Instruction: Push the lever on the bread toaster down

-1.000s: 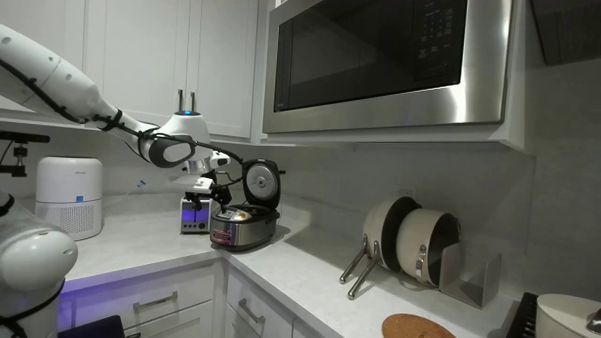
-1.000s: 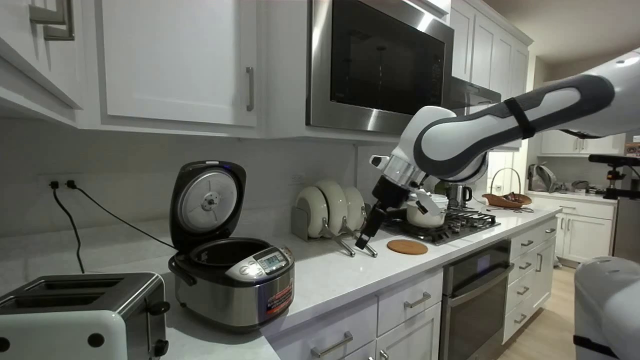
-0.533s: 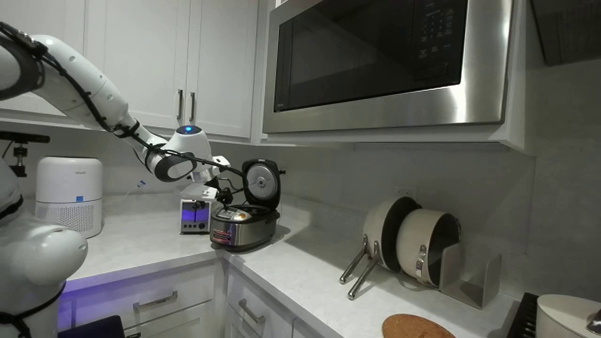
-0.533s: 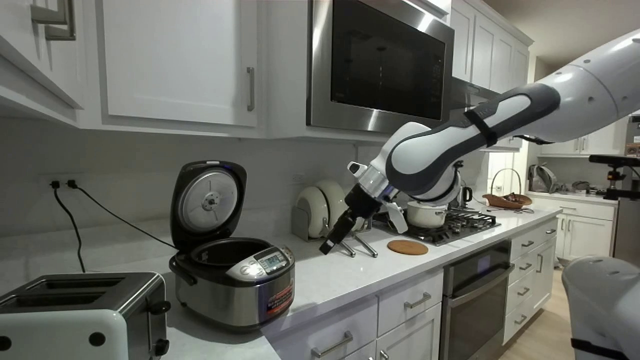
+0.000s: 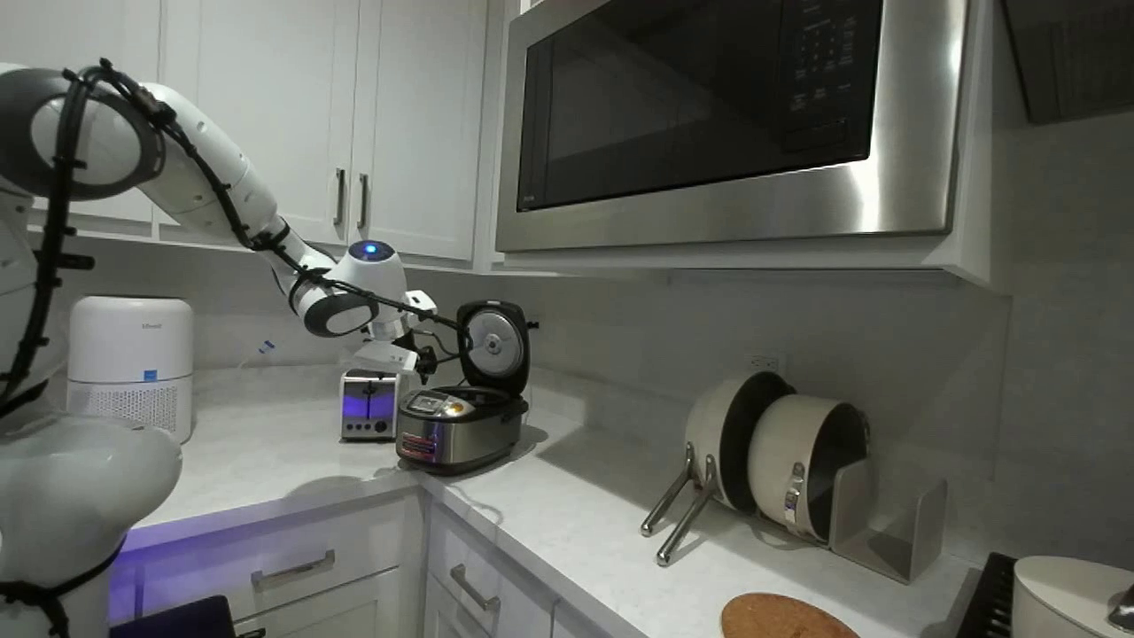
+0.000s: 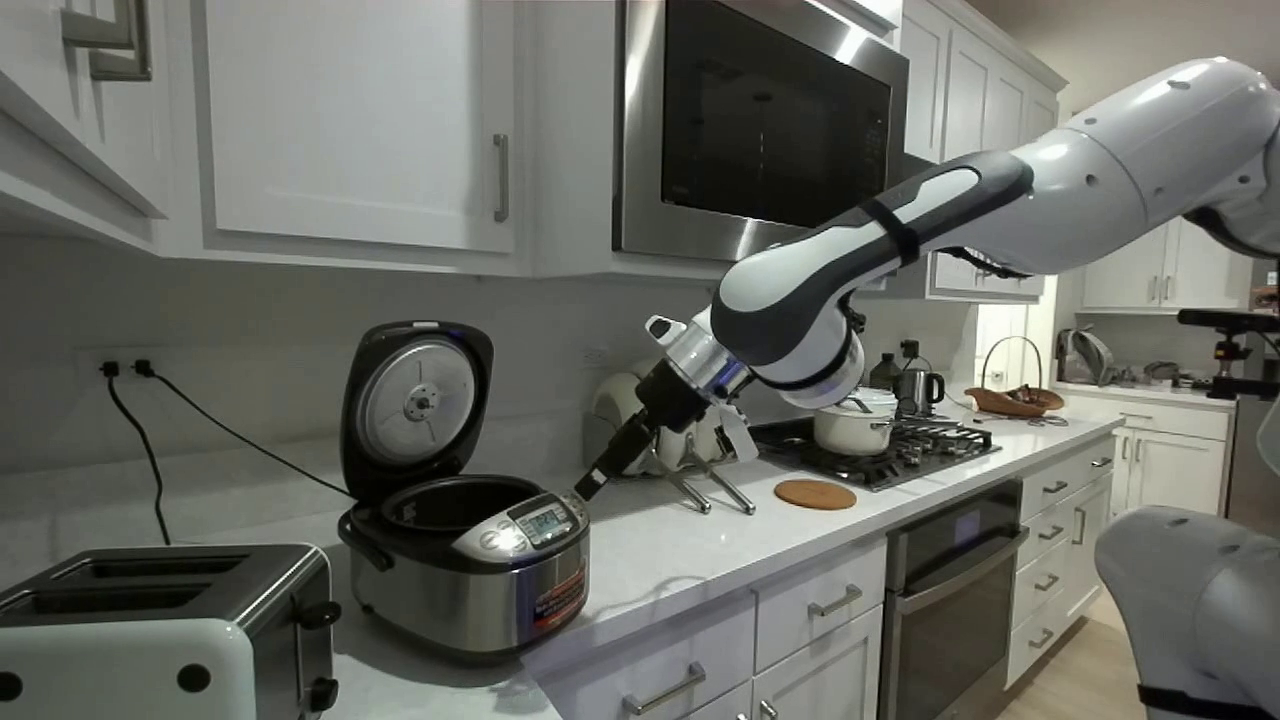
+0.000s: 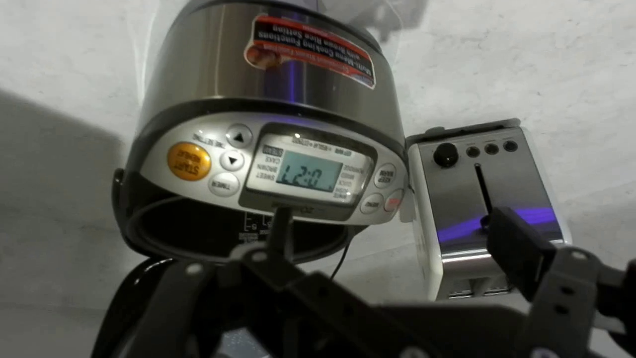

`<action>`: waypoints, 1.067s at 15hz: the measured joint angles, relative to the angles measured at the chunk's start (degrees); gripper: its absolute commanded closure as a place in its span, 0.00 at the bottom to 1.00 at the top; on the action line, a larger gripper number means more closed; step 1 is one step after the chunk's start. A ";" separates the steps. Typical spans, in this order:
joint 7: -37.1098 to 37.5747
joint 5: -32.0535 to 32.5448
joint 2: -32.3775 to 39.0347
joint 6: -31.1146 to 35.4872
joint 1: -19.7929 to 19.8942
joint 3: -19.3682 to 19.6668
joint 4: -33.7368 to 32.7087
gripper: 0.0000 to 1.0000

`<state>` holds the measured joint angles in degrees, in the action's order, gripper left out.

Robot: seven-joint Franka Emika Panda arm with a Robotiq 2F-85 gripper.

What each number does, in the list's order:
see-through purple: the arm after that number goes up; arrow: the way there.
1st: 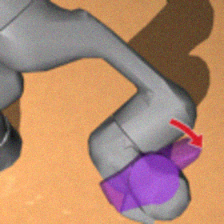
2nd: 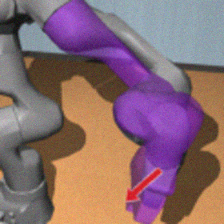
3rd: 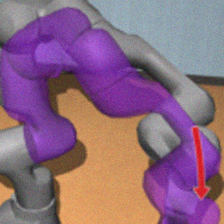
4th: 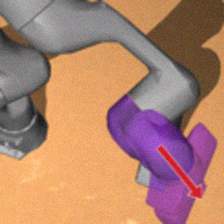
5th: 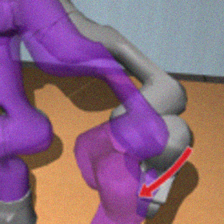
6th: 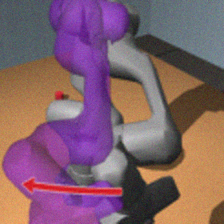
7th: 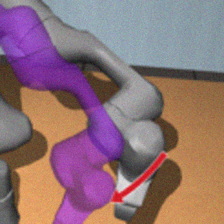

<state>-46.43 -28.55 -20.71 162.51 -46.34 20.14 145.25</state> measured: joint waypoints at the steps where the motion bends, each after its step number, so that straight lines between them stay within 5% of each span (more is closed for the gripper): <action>1: -0.99 -0.95 0.76 0.01 -1.60 0.71 -0.90 0.00; 9: -11.41 -11.27 9.26 0.03 -12.95 5.67 -8.67 0.00; 16: -19.81 -20.27 20.36 -0.15 -16.50 6.59 -18.34 0.00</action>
<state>-66.24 -48.83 -0.35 162.37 -62.83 26.73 126.92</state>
